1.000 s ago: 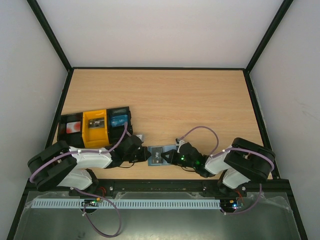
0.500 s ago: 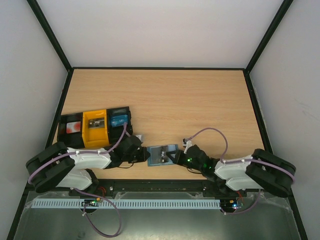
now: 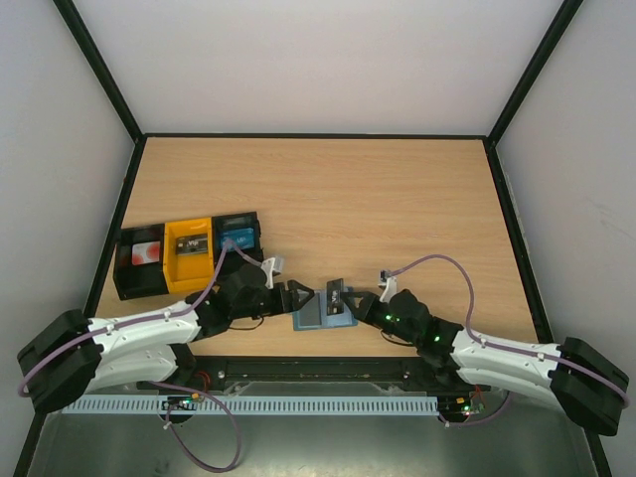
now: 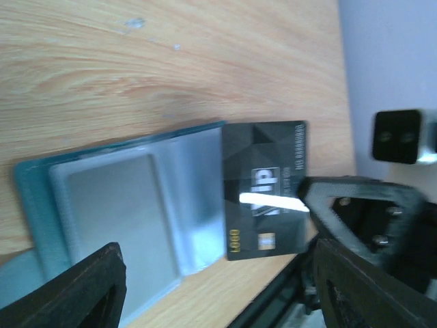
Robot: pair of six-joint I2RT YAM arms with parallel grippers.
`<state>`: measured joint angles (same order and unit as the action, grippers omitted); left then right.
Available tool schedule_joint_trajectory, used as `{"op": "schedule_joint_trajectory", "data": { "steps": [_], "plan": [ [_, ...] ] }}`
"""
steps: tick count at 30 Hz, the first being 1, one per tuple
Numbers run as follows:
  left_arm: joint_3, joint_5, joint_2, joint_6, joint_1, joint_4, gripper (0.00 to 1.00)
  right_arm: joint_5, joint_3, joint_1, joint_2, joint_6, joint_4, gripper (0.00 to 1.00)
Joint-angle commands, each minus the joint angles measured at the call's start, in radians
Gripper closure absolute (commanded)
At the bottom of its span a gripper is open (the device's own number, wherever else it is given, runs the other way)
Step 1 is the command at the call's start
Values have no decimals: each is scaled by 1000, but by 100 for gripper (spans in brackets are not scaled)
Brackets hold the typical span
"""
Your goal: Take the credit cards out of the card holder
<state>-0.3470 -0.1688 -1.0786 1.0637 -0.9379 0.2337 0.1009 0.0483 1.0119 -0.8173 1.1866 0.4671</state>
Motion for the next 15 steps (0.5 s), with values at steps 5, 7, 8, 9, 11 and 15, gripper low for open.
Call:
{"op": "schedule_joint_trajectory", "data": {
  "steps": [5,7,8,9,11,15],
  "plan": [
    [51,-99,44,72,-6,211,18,-11,-71,-4,106,102,16,98],
    [59,-115,50,96,-9,263,10,-2,-65,-4,140,119,21,98],
    [64,-119,55,108,-11,291,7,-3,-62,-3,160,131,24,98],
    [70,-123,56,121,-14,336,4,-1,-59,-4,177,148,30,98],
    [79,-132,54,148,-19,406,3,2,-51,-3,203,174,47,98],
    [80,-149,23,168,-22,487,3,10,-28,1,221,201,88,98]
  ]
}}
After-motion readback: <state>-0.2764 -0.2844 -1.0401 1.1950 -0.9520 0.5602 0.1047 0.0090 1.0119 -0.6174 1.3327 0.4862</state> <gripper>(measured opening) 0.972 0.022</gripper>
